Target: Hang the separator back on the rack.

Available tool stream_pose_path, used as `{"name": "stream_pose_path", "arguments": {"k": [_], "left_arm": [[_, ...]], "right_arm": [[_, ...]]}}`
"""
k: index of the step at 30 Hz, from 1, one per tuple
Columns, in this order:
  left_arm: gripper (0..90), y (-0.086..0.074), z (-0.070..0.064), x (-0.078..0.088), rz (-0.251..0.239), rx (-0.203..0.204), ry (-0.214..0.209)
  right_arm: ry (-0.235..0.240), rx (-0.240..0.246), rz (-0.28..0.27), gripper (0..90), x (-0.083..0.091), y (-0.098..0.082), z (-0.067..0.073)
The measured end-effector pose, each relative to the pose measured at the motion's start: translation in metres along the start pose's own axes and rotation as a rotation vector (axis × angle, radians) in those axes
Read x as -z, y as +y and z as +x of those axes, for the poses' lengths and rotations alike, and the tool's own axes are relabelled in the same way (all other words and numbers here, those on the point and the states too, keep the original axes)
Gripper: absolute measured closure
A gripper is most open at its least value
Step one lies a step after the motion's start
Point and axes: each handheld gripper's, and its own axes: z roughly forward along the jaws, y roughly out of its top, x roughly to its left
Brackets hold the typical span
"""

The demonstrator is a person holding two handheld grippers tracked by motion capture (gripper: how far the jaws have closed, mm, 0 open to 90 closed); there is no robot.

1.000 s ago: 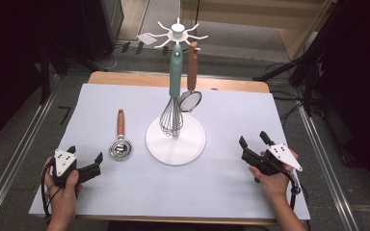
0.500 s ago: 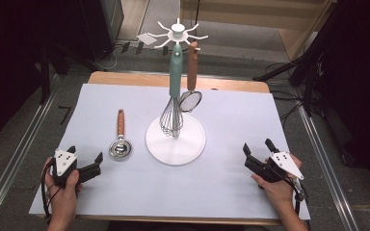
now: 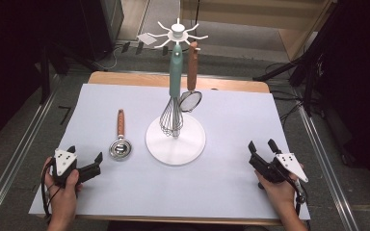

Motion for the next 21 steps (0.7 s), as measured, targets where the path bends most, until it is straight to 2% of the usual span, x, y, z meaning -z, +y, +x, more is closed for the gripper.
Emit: {"name": "stream_pose_path", "arguments": {"k": [3,5,6,8,14,17,21], "left_arm": [[7.6,0.001,0.002,-0.001,0.012,0.021,-0.001],[7.6,0.002,0.002,-0.001,0.020,0.017,0.004],[7.6,0.002,0.001,-0.002,0.023,0.014,0.008],[6.8,0.003,-0.001,-0.002,0.030,0.025,-0.006],[0.0,0.016,-0.007,0.002,0.045,0.023,-0.063],[0.0,0.027,-0.009,0.000,0.033,0.037,-0.061],[0.0,0.037,-0.012,-0.008,0.058,0.056,-0.040]], "right_arm": [[-0.014,0.008,0.000,24.2,0.000,0.000,0.002],[-0.019,0.022,0.004,17.2,-0.001,0.000,0.003],[-0.033,0.021,0.008,10.6,-0.001,0.000,0.004],[-0.039,0.032,0.013,18.9,-0.002,0.000,0.005],[-0.036,0.039,0.015,15.9,-0.002,0.000,0.005],[-0.027,0.047,0.013,13.4,-0.002,0.000,0.005],[-0.031,0.054,0.016,13.6,-0.002,0.000,0.006]]}}
